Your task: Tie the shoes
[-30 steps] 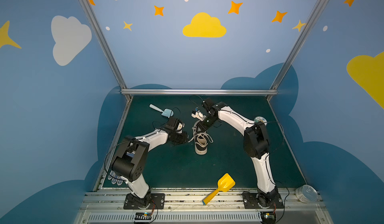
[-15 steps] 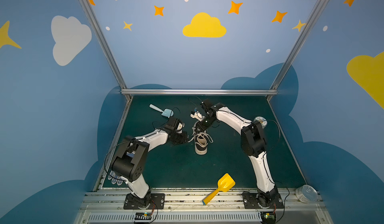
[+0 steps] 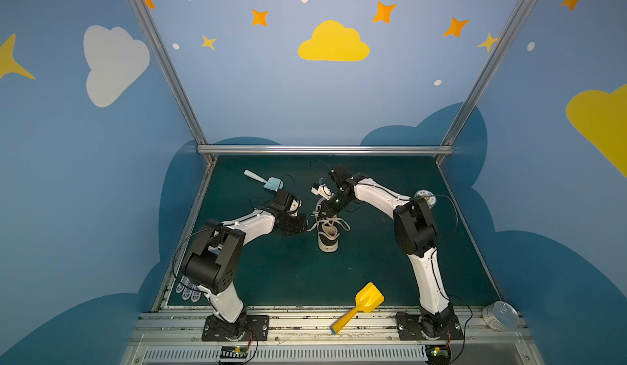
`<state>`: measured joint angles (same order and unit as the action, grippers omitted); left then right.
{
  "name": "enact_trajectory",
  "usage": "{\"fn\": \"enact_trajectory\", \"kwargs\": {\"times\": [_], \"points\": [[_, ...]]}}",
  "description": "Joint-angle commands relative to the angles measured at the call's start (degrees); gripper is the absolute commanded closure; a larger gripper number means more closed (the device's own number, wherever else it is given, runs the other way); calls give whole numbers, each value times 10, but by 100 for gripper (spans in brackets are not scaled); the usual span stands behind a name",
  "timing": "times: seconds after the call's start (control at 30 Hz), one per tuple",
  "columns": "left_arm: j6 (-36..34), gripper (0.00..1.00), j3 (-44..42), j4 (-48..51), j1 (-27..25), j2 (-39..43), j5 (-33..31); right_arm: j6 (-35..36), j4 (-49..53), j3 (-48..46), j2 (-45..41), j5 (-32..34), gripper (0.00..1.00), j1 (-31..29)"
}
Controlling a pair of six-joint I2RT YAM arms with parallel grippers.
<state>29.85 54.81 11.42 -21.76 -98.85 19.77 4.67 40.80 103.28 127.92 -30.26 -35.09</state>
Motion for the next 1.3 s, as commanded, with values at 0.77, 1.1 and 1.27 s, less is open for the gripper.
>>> {"fn": "enact_trajectory", "kwargs": {"times": [0.77, 1.1, 1.27], "points": [[-26, 92, 66, 16, 16, -55, 30, -6, -18, -29, -50, -77, 54, 40], [-10, 92, 21, -3, 11, -32, 31, 77, 92, 78, 6, 5, 38, 18], [0, 93, 5, -11, 6, -25, 31, 100, 101, 77, 0, 61, 32, 1]]}}
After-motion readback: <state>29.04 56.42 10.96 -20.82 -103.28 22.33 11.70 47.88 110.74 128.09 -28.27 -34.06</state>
